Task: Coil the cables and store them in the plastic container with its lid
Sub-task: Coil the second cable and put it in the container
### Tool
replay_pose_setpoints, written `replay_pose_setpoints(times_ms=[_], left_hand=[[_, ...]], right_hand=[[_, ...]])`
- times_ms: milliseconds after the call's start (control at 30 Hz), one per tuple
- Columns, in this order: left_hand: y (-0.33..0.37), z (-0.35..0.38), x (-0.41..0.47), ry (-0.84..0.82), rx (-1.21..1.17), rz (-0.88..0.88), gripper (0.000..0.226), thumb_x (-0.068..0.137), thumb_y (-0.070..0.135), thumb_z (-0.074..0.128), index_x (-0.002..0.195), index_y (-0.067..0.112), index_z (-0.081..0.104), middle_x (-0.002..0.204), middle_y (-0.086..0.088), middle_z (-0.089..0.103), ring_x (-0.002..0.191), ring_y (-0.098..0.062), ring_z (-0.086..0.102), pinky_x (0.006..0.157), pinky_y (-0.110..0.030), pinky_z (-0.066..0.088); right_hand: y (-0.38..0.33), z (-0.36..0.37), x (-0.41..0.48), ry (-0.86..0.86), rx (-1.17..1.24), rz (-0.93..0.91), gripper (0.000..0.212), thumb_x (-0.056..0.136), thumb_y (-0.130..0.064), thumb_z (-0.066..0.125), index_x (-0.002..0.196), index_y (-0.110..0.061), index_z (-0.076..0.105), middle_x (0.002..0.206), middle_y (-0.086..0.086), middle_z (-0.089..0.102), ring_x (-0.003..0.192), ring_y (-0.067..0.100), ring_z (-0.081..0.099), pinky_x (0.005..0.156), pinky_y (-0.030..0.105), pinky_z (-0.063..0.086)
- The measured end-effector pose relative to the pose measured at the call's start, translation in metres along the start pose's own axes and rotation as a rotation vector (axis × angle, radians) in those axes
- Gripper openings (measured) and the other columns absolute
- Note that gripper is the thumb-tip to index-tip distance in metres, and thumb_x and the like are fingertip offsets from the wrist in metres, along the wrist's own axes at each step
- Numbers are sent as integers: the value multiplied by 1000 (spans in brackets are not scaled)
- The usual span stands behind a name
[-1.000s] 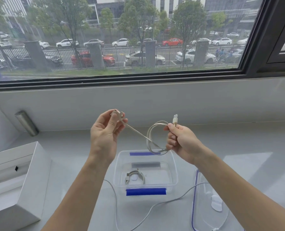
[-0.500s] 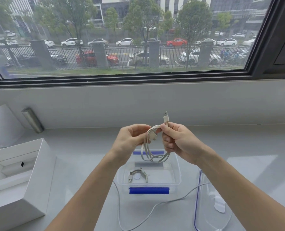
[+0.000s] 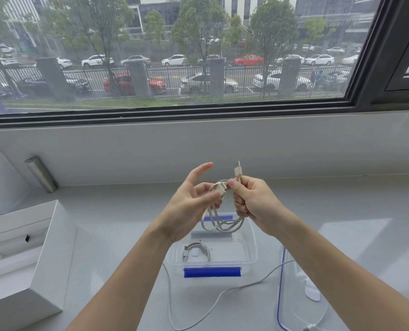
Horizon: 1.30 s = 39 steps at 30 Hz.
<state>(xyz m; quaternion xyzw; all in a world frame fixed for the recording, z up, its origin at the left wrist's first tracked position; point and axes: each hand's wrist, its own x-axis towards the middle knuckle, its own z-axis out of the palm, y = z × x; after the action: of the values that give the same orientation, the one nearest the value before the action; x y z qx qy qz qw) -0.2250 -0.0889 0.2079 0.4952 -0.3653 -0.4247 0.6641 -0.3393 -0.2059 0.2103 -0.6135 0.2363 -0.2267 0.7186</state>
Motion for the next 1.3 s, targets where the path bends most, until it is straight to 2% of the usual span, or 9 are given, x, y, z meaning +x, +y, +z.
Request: replay_pose_setpoints(times_ms=[100, 267, 567, 667, 767, 867, 1100, 1200, 1300], left_hand=[[-2, 9, 4, 82, 274, 98, 56, 74, -6, 72, 120, 21, 58, 79, -1, 60, 72, -13, 57, 79, -26, 52], [-4, 13, 5, 224, 633, 196, 40, 69, 7, 80, 105, 21, 69, 102, -12, 63, 85, -24, 64, 87, -37, 53], [-14, 10, 6, 148, 944, 329, 28, 67, 6, 81, 87, 16, 63, 90, -2, 58, 75, -18, 59, 75, -31, 52], [-15, 12, 4, 155, 936, 305, 44, 66, 5, 81, 102, 19, 60, 91, 3, 57, 78, -19, 60, 77, -31, 53], [-13, 16, 0, 124, 628, 189, 53, 68, -3, 78, 110, 21, 57, 85, 4, 54, 72, -15, 59, 76, -27, 54], [-13, 18, -2, 98, 398, 102, 59, 70, -10, 74, 116, 23, 58, 86, -2, 56, 76, -19, 62, 85, -38, 55], [-13, 19, -3, 139, 589, 234, 51, 66, -1, 79, 103, 31, 65, 99, 0, 57, 86, -10, 65, 86, -25, 52], [-15, 14, -3, 116, 651, 300, 47, 66, 1, 80, 101, 29, 67, 100, -3, 57, 83, -9, 63, 82, -22, 51], [-17, 9, -3, 146, 802, 410, 33, 69, 7, 79, 96, 26, 72, 105, 1, 58, 98, -7, 58, 87, -19, 47]], right_hand=[[4, 4, 2, 28, -9, 16, 28, 99, -15, 45, 72, -10, 51, 48, -1, 28, 38, 11, 24, 40, 22, 20], [4, 5, 2, 41, -51, 39, 28, 99, -16, 45, 72, -11, 46, 50, 0, 29, 40, 11, 23, 42, 23, 20], [11, 2, 0, 30, -43, 79, 28, 99, -15, 44, 72, -11, 49, 44, -6, 32, 36, 9, 25, 39, 21, 22], [14, 0, -1, 8, -18, 110, 31, 99, -17, 44, 69, -12, 46, 45, -5, 34, 36, 9, 26, 38, 20, 23], [15, -4, 0, -55, 31, 155, 29, 99, -19, 44, 71, -12, 45, 47, -4, 36, 37, 8, 29, 39, 20, 24], [15, -7, 0, -135, 108, 192, 24, 99, -20, 44, 77, -10, 47, 47, -5, 38, 37, 7, 30, 40, 19, 25], [14, -16, -6, -315, 299, 284, 31, 98, -23, 42, 68, -15, 46, 47, -7, 34, 36, 5, 27, 37, 18, 24], [12, -17, -6, -314, 307, 314, 28, 99, -20, 41, 73, -15, 49, 47, -7, 33, 35, 5, 27, 36, 17, 24], [11, -16, -7, -269, 242, 303, 26, 98, -20, 44, 73, -14, 53, 47, -6, 32, 36, 5, 25, 37, 18, 21]])
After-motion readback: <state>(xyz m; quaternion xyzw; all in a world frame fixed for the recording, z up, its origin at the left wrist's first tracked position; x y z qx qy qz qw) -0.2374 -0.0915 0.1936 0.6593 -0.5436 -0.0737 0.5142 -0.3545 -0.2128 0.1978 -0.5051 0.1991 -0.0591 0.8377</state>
